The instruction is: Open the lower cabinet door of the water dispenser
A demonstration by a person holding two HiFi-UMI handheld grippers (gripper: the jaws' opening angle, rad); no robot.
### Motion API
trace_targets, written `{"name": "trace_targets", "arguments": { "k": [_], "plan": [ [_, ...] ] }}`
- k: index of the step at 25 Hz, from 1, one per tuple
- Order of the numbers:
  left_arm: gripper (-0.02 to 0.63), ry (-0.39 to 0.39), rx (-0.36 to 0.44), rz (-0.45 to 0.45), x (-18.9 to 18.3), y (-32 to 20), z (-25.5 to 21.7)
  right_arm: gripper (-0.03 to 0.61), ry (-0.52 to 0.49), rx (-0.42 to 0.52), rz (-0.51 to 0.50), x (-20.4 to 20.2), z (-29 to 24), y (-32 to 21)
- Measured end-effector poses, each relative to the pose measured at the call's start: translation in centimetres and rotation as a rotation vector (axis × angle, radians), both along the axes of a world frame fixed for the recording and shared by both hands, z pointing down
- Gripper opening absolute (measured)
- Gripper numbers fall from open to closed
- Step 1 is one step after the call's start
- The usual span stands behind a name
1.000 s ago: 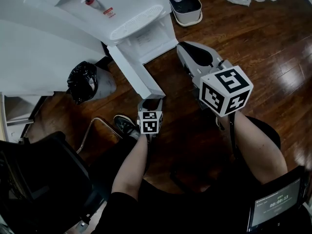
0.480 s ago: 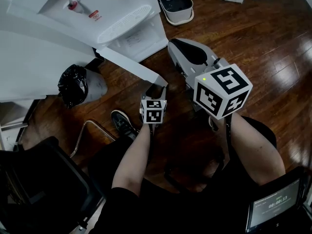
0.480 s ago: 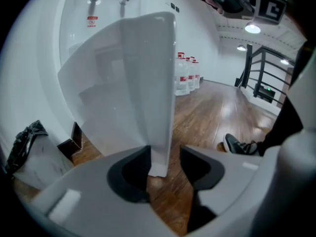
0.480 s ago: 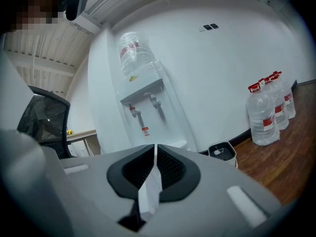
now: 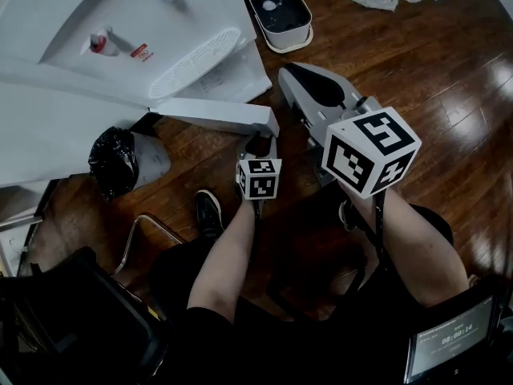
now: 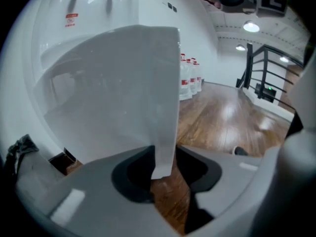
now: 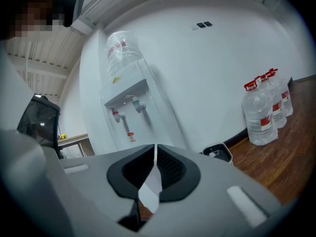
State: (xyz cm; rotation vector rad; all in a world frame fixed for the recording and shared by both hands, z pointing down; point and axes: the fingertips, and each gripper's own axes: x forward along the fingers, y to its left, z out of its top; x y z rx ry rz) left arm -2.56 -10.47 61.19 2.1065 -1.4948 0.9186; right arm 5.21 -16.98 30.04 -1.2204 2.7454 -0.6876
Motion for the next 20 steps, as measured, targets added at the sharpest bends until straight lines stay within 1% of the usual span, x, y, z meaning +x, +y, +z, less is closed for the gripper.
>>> {"name": "trace_targets", "arguments": {
  "k": [2,4,6,11,14,16,18,20],
  "plan": [
    [0.153,0.05,-0.01,-0.056,0.3,-1.7,-0.4,0.02,-0.007,-0.022,0.026,0.8,0.2,-1.1],
    [0.152,0.116,-0.029,-0.101,0.9,-3.2,-0.9,0.02,-0.008,-0.039,0.05,1.6,0.4,-2.1],
    [0.143,0.148,-0.036,-0.116,1.3,-4.5,-1.1,0.02,-0.012,-0.049,0.073,2.4,0.4,-3.2],
    [0.129,0.128,-0.014,-0.091,1.2,-8.3,-0.8,0.02,-0.009,-0.063,0.112,3.6,1.0,-5.5],
    [0.129,0.152,-0.047,-0.104,1.3,-10.1,0.0,0.02,-0.007,-0.086,0.131,4.4,1.6,-6.5],
    [0.127,0.159,-0.078,-0.073,1.9,-10.6,0.9,0.02,-0.023,-0.101,0.144,4.8,1.8,-7.0],
    [0.107,0.162,-0.106,-0.045,2.6,-11.0,1.9,0.02,-0.036,-0.111,0.156,5.1,1.9,-7.6],
    [0.066,0.154,-0.116,-0.049,2.9,-11.5,2.8,0.02,-0.036,-0.117,0.168,5.4,2.1,-8.2]
  ]
}}
